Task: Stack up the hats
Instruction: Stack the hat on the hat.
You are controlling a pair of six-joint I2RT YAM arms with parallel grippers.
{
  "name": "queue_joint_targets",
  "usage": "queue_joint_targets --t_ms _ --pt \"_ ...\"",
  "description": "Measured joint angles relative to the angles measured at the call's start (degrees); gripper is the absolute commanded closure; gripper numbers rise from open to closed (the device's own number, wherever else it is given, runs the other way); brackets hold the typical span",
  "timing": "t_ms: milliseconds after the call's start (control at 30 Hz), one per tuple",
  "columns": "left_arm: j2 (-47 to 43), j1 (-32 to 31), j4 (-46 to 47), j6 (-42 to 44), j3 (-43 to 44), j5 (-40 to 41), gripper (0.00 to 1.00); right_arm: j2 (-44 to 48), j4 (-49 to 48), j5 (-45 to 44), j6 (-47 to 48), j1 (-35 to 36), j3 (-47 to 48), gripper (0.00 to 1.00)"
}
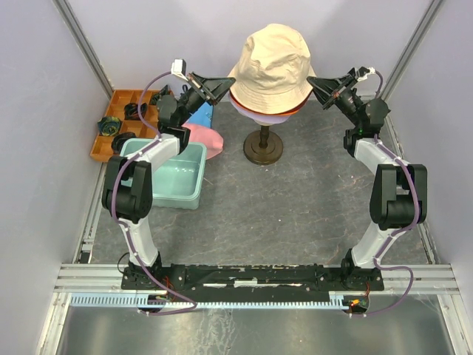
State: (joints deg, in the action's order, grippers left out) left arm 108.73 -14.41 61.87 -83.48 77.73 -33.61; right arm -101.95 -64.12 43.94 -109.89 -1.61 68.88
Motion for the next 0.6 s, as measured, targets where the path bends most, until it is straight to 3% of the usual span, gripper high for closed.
queue_joint_targets --t_ms 333,600 --pt "0.8 -0.1 2.9 -0.4 -0.1 -2.2 0.97 0.0 -3.1 1.6 1.0 -1.4 -2.9 1.00" --pt "2.3 0.3 4.9 -1.2 0.2 -2.6 0.97 0.7 0.3 2.8 7.0 -1.4 -2.1 1.00"
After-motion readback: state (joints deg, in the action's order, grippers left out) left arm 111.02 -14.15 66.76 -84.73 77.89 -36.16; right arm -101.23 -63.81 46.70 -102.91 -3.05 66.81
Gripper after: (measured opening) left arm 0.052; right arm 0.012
